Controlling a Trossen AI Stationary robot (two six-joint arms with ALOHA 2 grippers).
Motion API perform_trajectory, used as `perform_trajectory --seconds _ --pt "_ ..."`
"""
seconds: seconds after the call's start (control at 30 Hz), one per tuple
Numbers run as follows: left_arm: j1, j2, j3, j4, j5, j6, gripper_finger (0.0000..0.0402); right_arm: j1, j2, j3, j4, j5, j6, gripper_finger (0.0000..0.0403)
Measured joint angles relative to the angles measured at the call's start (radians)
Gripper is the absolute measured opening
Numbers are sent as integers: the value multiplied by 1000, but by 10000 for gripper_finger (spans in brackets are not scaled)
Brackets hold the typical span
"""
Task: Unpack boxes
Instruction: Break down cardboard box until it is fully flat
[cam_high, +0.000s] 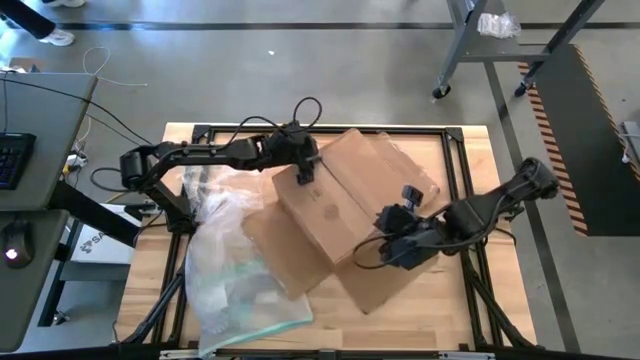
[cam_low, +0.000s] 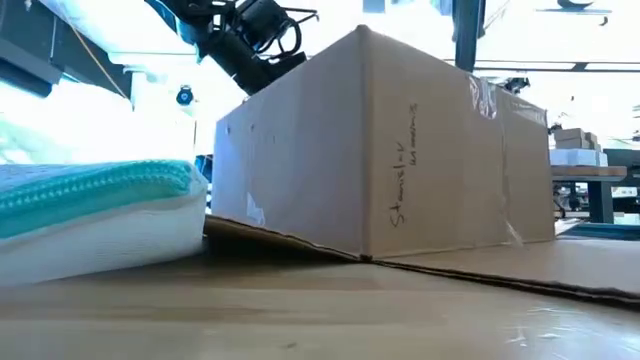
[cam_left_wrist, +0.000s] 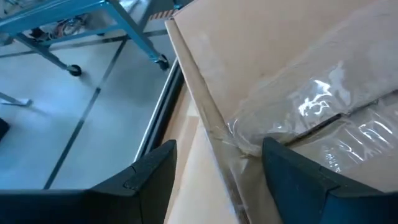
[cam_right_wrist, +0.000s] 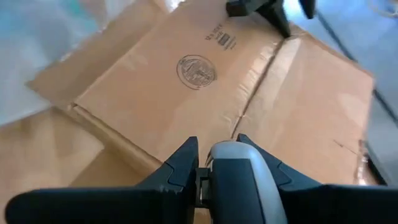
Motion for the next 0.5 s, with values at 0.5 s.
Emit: perform_trajectory --seconds 0.5 --pt "-142 -131 -6 140 257 -108 213 -62 0 -2 -53 127 -118 69"
